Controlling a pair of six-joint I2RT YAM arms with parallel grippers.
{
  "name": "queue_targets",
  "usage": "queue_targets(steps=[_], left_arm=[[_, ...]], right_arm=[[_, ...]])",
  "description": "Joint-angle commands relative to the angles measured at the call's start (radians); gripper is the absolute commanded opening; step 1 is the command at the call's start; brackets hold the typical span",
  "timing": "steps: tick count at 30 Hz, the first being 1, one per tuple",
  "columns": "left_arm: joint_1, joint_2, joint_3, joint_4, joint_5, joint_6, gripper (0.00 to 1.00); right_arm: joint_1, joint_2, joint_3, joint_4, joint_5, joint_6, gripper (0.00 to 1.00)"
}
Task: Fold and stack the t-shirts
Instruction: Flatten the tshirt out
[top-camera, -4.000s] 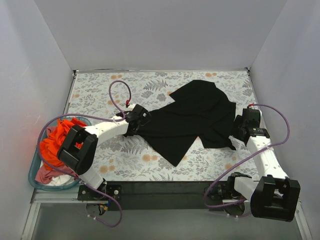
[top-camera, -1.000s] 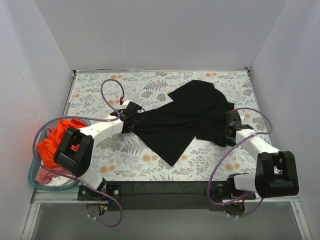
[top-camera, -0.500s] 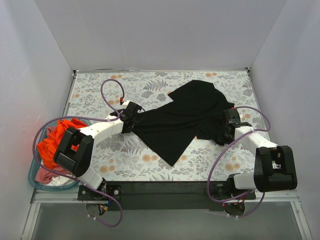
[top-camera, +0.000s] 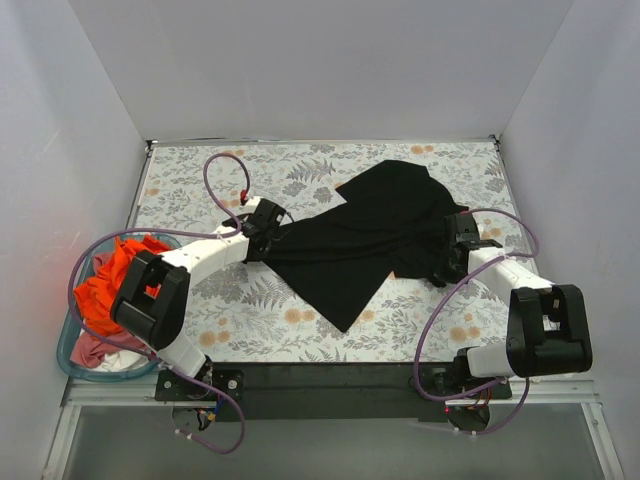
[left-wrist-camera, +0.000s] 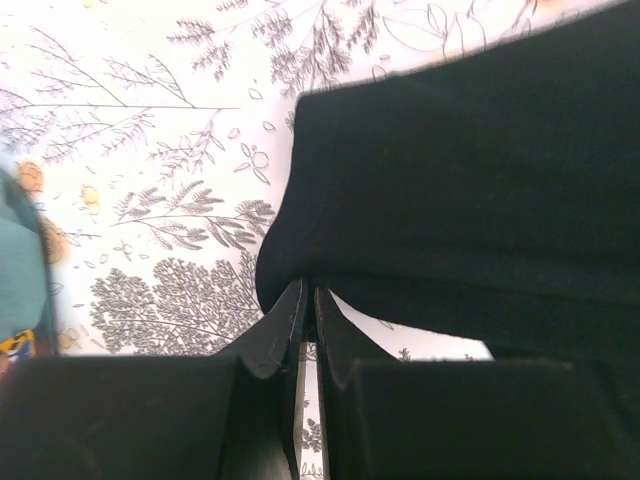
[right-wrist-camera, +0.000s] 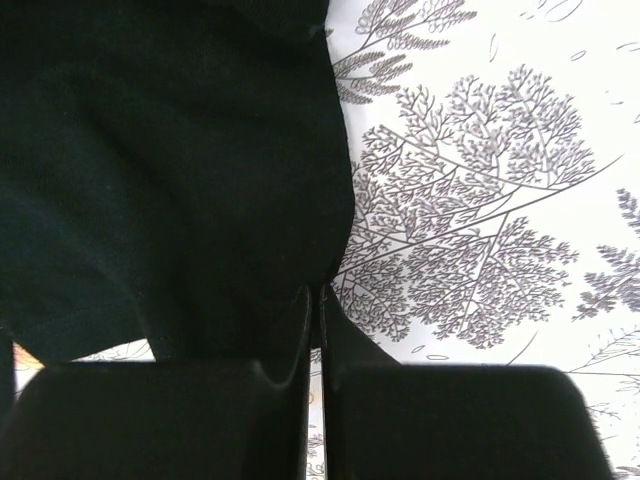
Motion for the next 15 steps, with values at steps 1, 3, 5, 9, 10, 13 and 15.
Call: queue_targets(steps=[1,3,5,9,10,13,15], left_arm=[[0.016,0.019,0.127,-0.042,-0.085,-0.005,0.0],[0.035,0.037,0.2,-0.085,-0.087,-0.007,0.0],[0.047,0.06,0.365,-0.131,-0.117,0.002,0.0],[0.053,0.143,0.724,-0.29,-0.223,0.033,0.0],[0.056,0.152,0.793,-0.318,-0.239,0.037,0.0],[0.056,0.175,1.091,-0.446,-0.297,0.025,0.0],[0.055,0.16,1.241,-0.506,-0.305,0.004,0.0]], right_arm=[[-0.016,-0.032,0.089,-0.031,0.069,-0.039,0.01],[-0.028,-0.06,0.161,-0.06,0.104,-0.049,0.01],[-0.036,-0.092,0.293,-0.078,0.14,-0.063,0.01],[-0.055,-0.133,0.551,-0.136,0.187,-0.084,0.01],[-0.059,-0.138,0.595,-0.146,0.212,-0.099,0.01],[-0.071,-0.182,0.767,-0.152,0.241,-0.136,0.01],[-0.074,-0.227,0.862,-0.152,0.264,-0.181,0.01]])
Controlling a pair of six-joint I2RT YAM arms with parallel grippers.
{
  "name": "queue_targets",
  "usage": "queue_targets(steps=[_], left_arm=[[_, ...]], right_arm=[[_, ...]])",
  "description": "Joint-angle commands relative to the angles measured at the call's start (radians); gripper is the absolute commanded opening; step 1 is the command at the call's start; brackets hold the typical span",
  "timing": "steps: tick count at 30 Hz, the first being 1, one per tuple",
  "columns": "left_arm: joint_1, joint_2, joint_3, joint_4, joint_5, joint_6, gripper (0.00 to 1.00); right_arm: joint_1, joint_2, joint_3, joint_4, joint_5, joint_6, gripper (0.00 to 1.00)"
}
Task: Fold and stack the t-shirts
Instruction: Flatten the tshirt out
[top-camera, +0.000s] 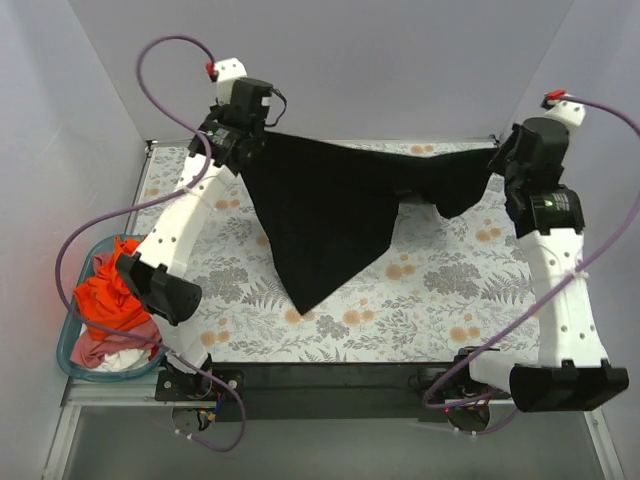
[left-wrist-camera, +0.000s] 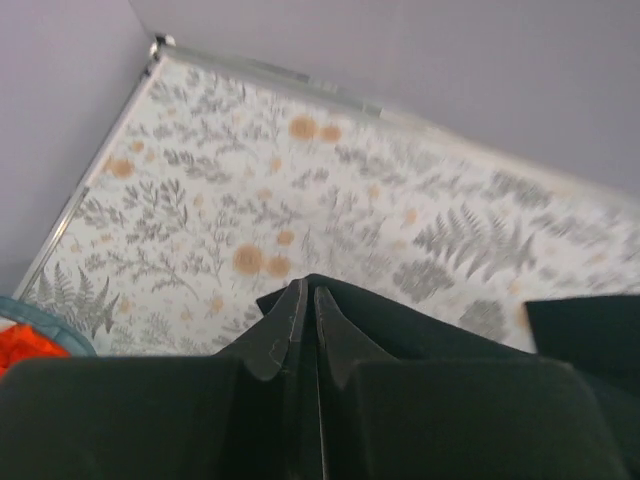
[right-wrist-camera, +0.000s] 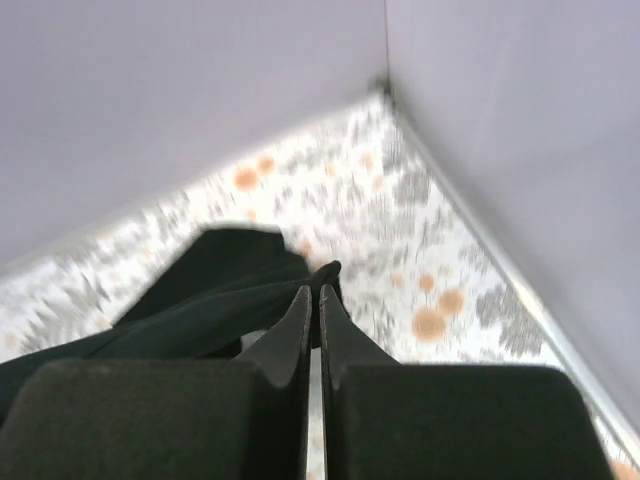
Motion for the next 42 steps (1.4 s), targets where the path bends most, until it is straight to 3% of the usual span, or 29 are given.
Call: queue_targets(steps=[1,5,10,17,22,26,30,34,37,42], left_arm=[[0.007,-0.108,0.185,-0.163,-0.112,-0.02,0.0],[-0.004,-0.344,0.043,-0.04,-0.079,-0.014,0.0],[-0.01,-0.61,-0.162,0.15,0.061,0.001,0.0],[-0.01,-0.681,-0.02,0.141,0.128,0.095,0.0],[-0.01,-0.626,0.076,0.13,0.137,0.156,0.0],[-0.01,-0.554,0.004,0.159,0.105,0.197,0.0],[-0.009,-0.477,-0.238,0.272,0.002,0.257,0.0],[0.052,-0.338,-0.389,0.377,0.077,0.257,0.0],[0.144,-0.177,-0.432,0.411,0.131,0.199,0.0],[0.189,0.087,-0.386,0.479,0.158,0.204,0.0]], right_arm=[[-0.012,-0.096,0.141,-0.015,0.094,-0.084,0.01],[-0.012,-0.205,0.227,-0.01,0.154,-0.148,0.01],[-0.012,-0.352,0.311,0.016,0.16,-0.239,0.01],[-0.011,-0.412,0.45,0.036,0.152,-0.386,0.01],[-0.009,-0.349,0.544,0.092,0.125,-0.484,0.01],[0.003,-0.283,0.511,0.134,0.085,-0.518,0.01],[0.003,-0.24,0.315,0.273,0.047,-0.513,0.01],[0.002,-0.159,0.065,0.401,0.001,-0.495,0.01],[0.002,-0.075,-0.104,0.542,-0.009,-0.484,0.01],[-0.004,0.154,-0.207,0.686,-0.035,-0.463,0.01]])
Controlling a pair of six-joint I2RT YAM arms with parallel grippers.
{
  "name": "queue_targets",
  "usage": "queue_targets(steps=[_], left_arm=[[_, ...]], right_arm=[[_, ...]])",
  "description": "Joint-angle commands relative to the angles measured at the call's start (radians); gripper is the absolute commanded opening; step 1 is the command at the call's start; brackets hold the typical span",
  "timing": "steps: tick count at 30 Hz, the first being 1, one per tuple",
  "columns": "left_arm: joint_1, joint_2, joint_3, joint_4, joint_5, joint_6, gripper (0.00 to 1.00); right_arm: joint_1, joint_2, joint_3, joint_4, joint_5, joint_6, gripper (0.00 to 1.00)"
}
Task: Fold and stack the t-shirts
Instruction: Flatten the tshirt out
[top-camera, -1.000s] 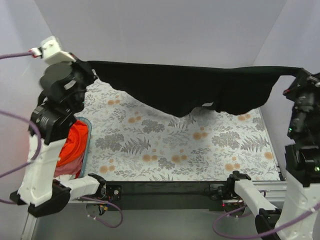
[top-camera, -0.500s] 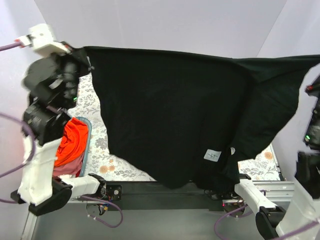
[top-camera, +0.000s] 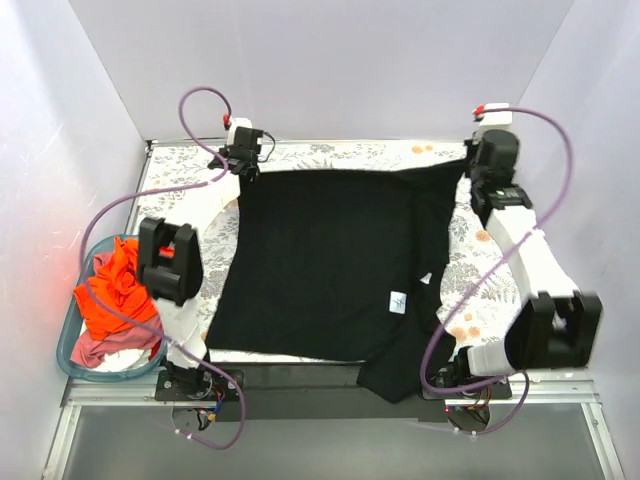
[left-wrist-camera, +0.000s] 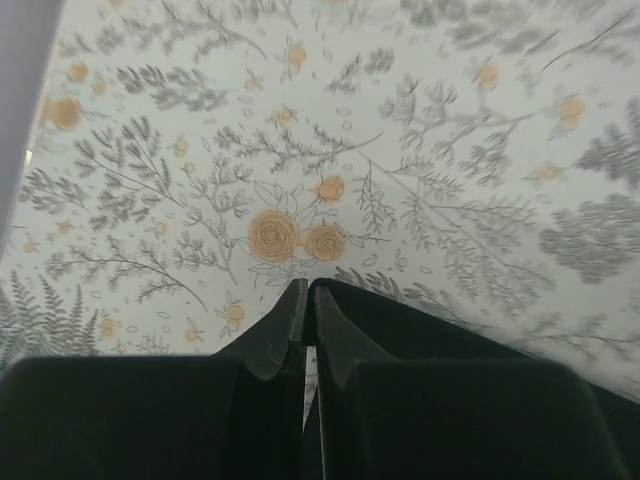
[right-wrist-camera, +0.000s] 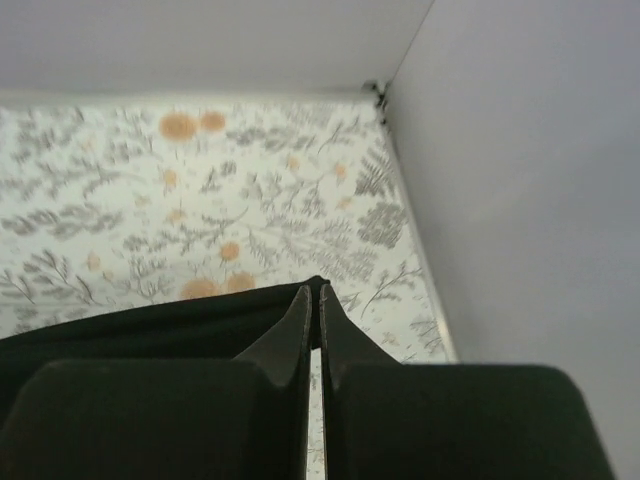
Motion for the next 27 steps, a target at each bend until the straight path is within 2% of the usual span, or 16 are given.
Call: queue_targets(steps=[1,5,11,18,23,27], left_arm=[[0.037,0.119,0.082,0.061,-0.009,0.004,0.0],[0.057,0.266,0.154,0.102,0.007,0.04,0.0],[0.088,0.411,0.232,0.122,0.024,0.067,0.0],[0.103,0.452,0.292,0.121,0.027,0.08,0.0],[0.112,0.442,0.317,0.124,0.024,0.101,0.0],[0.117,0.445,0.346,0.139,0.02,0.116,0.0]], right_arm=[[-0.014,0.092,-0.005,0.219,-0.007,0.014,0.01],[-0.017,0.307,0.046,0.238,-0.042,0.02,0.01],[-0.022,0.468,0.142,0.239,-0.093,0.026,0.01],[-0.022,0.417,0.107,0.183,-0.123,0.075,0.01],[-0.022,0.326,0.052,0.153,-0.094,0.1,0.01],[-0.022,0.317,0.058,0.156,-0.057,0.101,0.01]])
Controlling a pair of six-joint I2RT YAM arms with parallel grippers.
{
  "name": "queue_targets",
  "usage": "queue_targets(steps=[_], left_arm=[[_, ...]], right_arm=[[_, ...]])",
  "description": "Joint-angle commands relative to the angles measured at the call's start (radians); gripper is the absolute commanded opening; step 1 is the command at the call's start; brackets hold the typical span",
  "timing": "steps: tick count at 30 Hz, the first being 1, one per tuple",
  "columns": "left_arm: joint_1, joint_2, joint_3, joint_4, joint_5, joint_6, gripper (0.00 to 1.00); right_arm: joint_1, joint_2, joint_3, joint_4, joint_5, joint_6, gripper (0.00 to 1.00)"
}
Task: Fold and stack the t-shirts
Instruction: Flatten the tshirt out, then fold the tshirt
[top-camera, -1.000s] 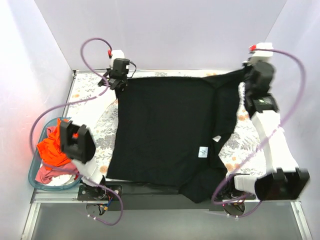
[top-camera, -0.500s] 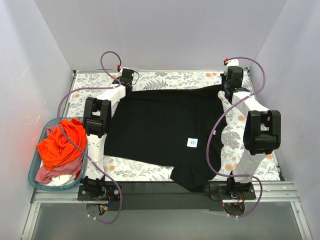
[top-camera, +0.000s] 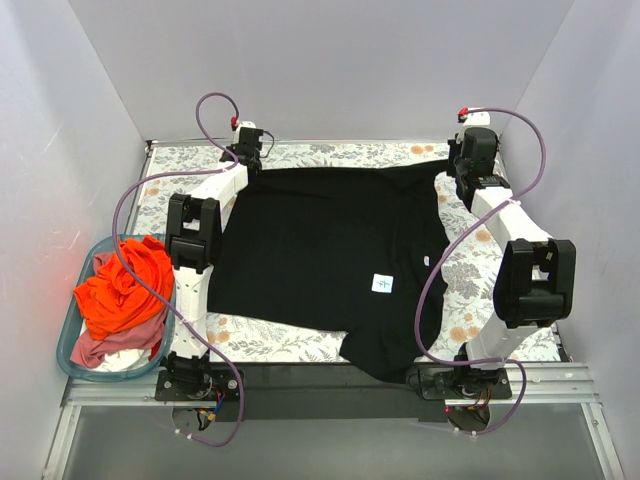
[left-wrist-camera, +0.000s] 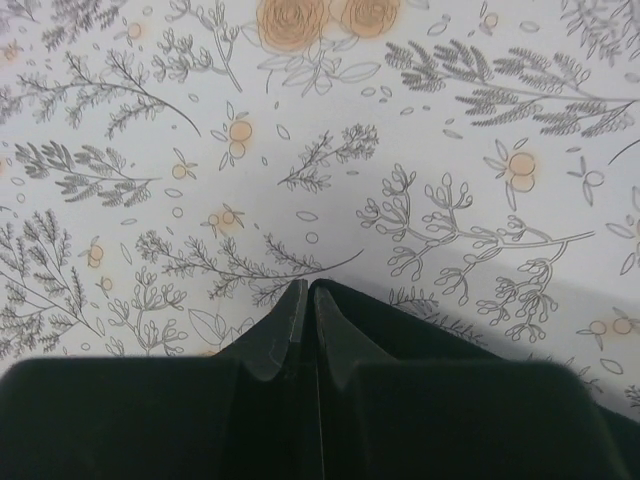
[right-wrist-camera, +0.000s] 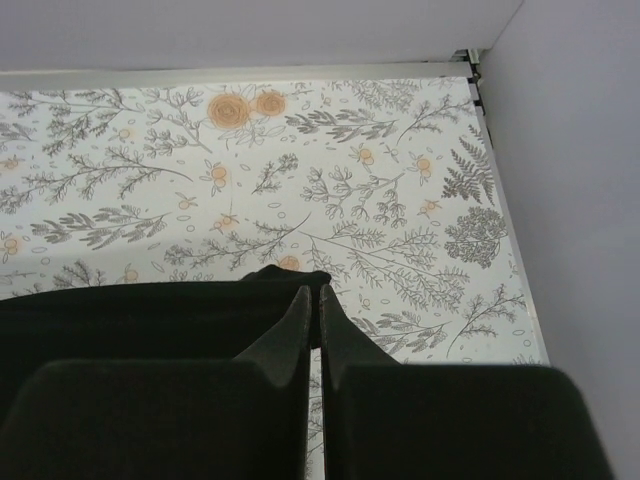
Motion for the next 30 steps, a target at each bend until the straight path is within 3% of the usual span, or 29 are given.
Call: queue_targets(steps=[1,9,15,22,30], left_arm=[[0.028,-0.019,0.055,0.036,-0.034,0.035,0.0],[0.03,0.044,0.135,0.066,-0.081,0.104,0.0],[0.036,0.101,0.151,0.073,-0.113,0.14,0.0],[0.036,0.104,0.12,0.068,-0.126,0.135,0.0],[0.036,0.015,0.051,0.07,-0.106,0.118,0.0]], right_arm=[[-0.009,-0.036,0.016,0.033,0.09,0.013,0.01],[-0.006,0.079,0.161,0.055,0.084,0.039,0.01],[0.008,0.136,0.16,-0.045,0.05,0.065,0.01],[0.008,0.032,0.001,-0.074,0.007,0.137,0.01],[0.017,-0.079,-0.036,-0.185,-0.043,0.194,0.01]])
